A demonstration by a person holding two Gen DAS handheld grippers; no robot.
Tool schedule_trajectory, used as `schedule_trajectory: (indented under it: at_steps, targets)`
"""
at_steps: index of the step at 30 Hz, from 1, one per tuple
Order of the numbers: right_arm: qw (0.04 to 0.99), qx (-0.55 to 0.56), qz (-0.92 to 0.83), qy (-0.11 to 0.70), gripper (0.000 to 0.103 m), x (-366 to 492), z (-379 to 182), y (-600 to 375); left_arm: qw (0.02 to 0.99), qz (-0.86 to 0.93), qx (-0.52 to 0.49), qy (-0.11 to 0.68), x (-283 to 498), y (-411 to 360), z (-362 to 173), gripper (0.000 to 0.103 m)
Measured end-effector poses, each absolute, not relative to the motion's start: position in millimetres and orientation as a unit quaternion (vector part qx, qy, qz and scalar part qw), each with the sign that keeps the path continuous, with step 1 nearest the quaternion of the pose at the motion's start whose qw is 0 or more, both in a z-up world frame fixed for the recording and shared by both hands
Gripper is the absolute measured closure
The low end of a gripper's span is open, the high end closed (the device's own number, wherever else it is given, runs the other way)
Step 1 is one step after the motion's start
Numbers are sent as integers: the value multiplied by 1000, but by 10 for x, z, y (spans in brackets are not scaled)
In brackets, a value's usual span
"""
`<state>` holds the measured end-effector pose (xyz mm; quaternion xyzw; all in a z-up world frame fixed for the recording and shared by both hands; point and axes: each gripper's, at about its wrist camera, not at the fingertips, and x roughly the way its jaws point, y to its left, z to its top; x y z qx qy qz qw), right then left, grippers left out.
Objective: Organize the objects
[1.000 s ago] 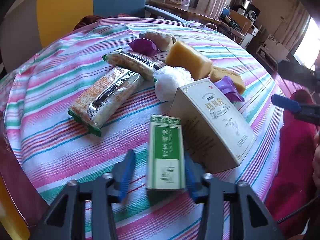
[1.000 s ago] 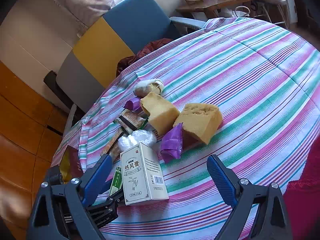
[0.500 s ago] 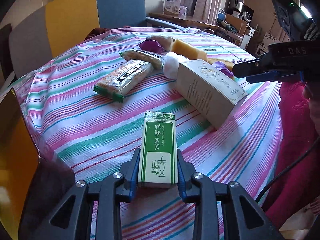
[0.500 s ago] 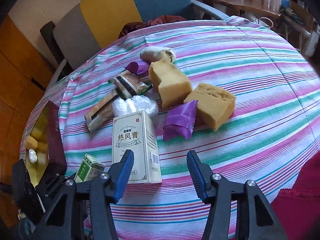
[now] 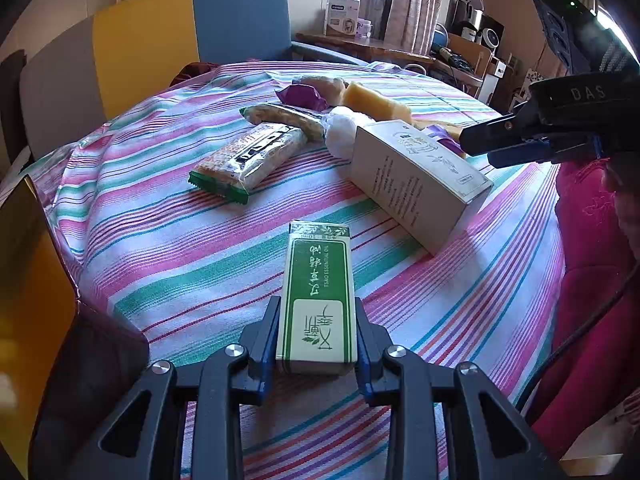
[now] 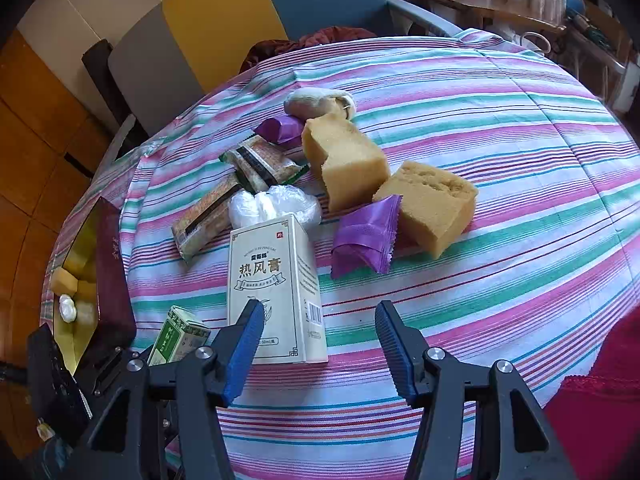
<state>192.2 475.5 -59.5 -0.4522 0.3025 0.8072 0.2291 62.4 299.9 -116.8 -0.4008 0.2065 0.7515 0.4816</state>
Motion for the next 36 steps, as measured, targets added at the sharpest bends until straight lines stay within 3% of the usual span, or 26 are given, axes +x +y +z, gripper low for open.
schedule_trajectory:
  at_steps: [10,18,23,24,26,36]
  targets:
    - [226,-456,808,298,37,1909,-596,4720,483,753,-401,197,618,2977,-1172,72]
    - [206,-468,808,293,20,1690,-613,4634,483,752,-403,196,620,2965,-1168,72]
    - [207,-488,805,266,19,1411,-763,4573,484,752,-403,197,624,2966,-1163,72]
    - [208,-494,804,257,25,1374,-818,4561,484,752,-402,198,627,2966,-1160,72]
    - [209,-517,799,227,49,1319,-924,4504,485,751,-402,198,625,2965,-1153,72]
    - [191,-515,806,221,51,1308,-953,4469,515,747,-391,155,765,2735,-766,73]
